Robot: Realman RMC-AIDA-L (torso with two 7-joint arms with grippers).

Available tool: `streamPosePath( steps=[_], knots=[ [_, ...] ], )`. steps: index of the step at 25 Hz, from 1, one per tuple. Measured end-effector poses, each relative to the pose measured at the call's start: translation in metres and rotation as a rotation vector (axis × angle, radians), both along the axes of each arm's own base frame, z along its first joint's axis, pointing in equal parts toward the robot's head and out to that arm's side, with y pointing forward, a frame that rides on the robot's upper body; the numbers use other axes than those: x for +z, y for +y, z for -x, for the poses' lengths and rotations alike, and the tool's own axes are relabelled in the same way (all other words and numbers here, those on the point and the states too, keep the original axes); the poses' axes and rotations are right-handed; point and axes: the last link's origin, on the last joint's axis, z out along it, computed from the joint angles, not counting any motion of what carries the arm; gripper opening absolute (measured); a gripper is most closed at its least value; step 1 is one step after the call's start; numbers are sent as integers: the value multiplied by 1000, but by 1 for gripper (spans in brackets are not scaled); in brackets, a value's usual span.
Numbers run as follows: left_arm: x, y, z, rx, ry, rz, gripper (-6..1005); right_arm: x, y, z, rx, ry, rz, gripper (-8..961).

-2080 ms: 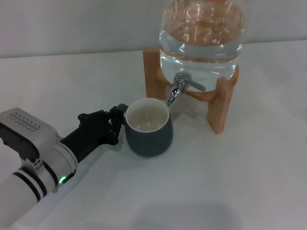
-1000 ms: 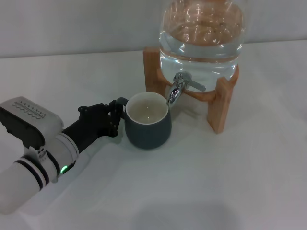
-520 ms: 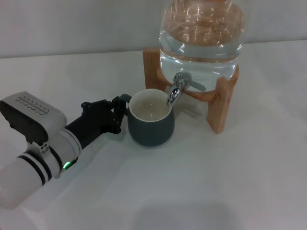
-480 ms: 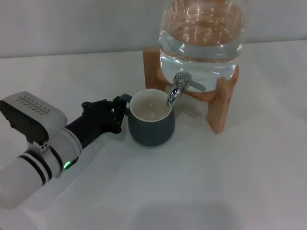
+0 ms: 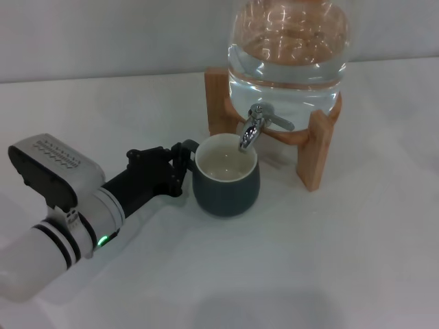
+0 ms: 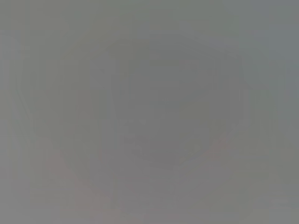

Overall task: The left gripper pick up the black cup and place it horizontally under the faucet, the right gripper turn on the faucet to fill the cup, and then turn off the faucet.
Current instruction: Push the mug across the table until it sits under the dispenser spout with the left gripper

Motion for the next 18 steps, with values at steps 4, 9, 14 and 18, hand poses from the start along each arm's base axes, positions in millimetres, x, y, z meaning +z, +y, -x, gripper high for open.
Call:
streamPosePath(
  steps=[4, 9, 14, 18],
  knots=[
    [-2, -2, -2, -7, -5, 9, 98, 0, 1, 0, 0, -1, 0, 842],
    [-4, -4, -4, -19, -3, 21, 98, 0, 0, 0, -2, -1, 0, 842],
    [-6, -6, -5, -23, -8, 31, 98, 0, -1, -1, -5, -1, 0, 842],
    [-7, -7, -6, -24, -8, 33, 98, 0, -2, -1, -6, -2, 0, 842]
  ],
)
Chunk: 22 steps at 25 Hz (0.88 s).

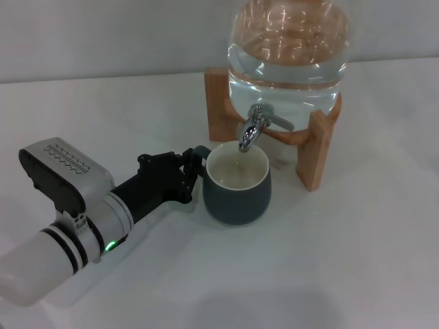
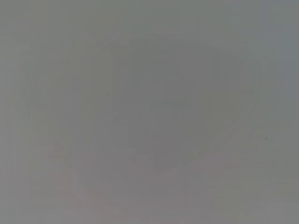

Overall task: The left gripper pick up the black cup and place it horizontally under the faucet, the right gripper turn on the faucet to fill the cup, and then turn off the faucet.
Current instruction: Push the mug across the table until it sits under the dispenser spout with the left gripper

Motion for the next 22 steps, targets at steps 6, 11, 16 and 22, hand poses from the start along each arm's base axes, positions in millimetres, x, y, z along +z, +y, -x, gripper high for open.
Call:
streamPosePath(
  steps=[6, 11, 16, 22],
  knots=[
    [1, 1, 1, 1, 3, -6, 98, 0, 0, 0, 1, 0, 0, 842],
    [3, 5, 0, 2, 8, -12, 98, 0, 1, 1, 4, 0, 0, 842],
    [6, 11, -2, 4, 8, -29, 98, 0, 2, 1, 4, 0, 0, 842],
    [7, 13, -3, 2, 8, -33, 98, 0, 2, 1, 3, -5, -1, 842]
  ],
)
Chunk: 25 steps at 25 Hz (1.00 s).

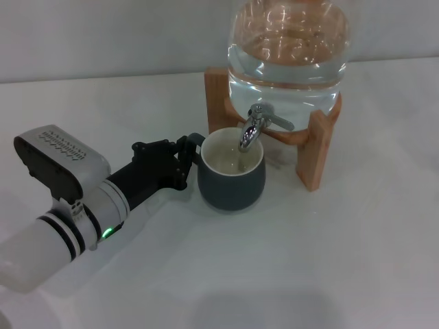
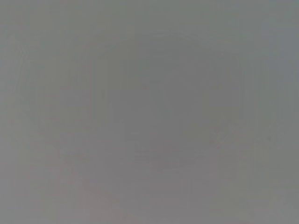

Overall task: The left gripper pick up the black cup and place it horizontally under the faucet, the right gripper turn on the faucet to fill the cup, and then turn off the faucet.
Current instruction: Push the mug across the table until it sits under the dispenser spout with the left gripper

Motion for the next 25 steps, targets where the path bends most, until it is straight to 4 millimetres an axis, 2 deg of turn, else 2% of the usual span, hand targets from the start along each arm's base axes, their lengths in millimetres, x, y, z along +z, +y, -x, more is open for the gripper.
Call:
streamPosePath(
  steps=[25],
  knots=[
    [-4, 2, 1, 13, 27, 11, 111, -2, 0, 0, 0, 0, 2, 842]
  ],
)
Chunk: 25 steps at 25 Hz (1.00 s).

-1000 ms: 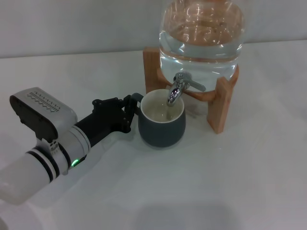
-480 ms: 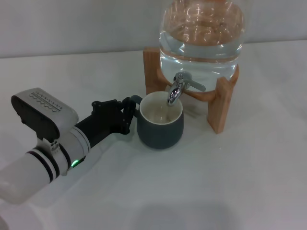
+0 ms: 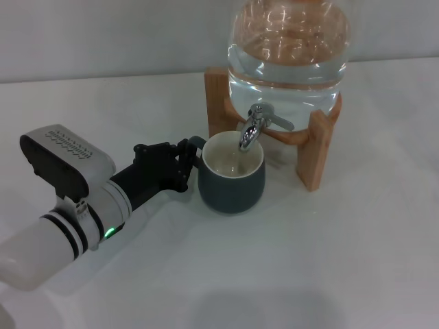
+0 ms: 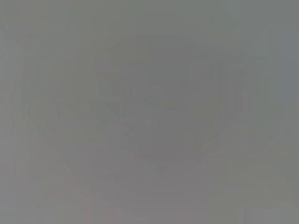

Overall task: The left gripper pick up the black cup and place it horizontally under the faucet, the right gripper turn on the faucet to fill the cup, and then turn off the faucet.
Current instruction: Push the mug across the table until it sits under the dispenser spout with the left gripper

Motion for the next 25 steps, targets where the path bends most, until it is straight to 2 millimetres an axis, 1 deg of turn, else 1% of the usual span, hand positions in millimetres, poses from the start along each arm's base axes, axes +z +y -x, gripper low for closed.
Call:
streamPosePath(
  steps=[16, 25],
  knots=[
    [-9, -5, -10, -32, -3, 36, 124, -1, 0, 1, 3, -1, 5, 842],
    [-8, -5, -9, -30, -4, 34, 132, -1, -1, -1, -1, -2, 5, 842]
  ],
)
